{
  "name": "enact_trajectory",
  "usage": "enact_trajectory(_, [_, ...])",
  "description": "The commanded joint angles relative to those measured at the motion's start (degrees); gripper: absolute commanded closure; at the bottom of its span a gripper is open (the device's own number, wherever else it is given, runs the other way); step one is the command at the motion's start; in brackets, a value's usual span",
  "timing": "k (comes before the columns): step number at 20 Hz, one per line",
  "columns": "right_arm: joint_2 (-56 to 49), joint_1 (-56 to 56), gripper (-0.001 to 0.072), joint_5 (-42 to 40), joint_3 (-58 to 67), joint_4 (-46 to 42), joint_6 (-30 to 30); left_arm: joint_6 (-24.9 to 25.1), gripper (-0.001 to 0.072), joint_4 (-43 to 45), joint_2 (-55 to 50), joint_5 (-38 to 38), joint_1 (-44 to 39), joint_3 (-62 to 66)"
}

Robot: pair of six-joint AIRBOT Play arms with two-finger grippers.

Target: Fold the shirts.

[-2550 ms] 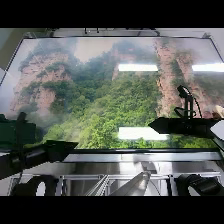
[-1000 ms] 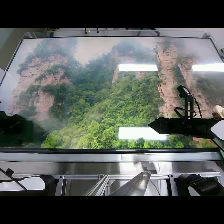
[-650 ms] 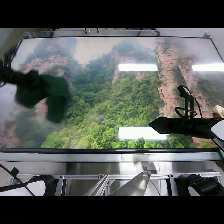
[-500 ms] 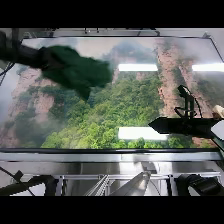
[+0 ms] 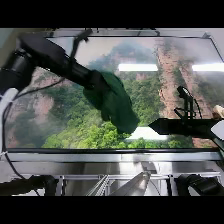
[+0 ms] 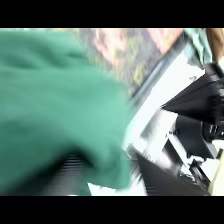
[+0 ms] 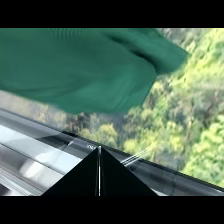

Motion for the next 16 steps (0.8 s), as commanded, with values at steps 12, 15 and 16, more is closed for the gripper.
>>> enact_trajectory(12, [-21.22, -7.39, 0.0211, -3.34, 0.13, 7.69, -11.08, 0.0, -0.0006, 7.13, 3.52, -3.19, 8.94, -23.96])
enact_trajectory(15, [-31.56, -6.32, 0.0211, -3.76, 0.13, 23.56, -24.85, 4.0, 0.0012, 5.29, 1.42, -8.07, 9.09, -30.71])
enact_trajectory(16, [-34.56, -5.51, 0.0211, -3.89, 0.15, 28.85, -28.83, 6.05, 0.0011, 3.37, -0.5, -8.26, 8.55, -31.1])
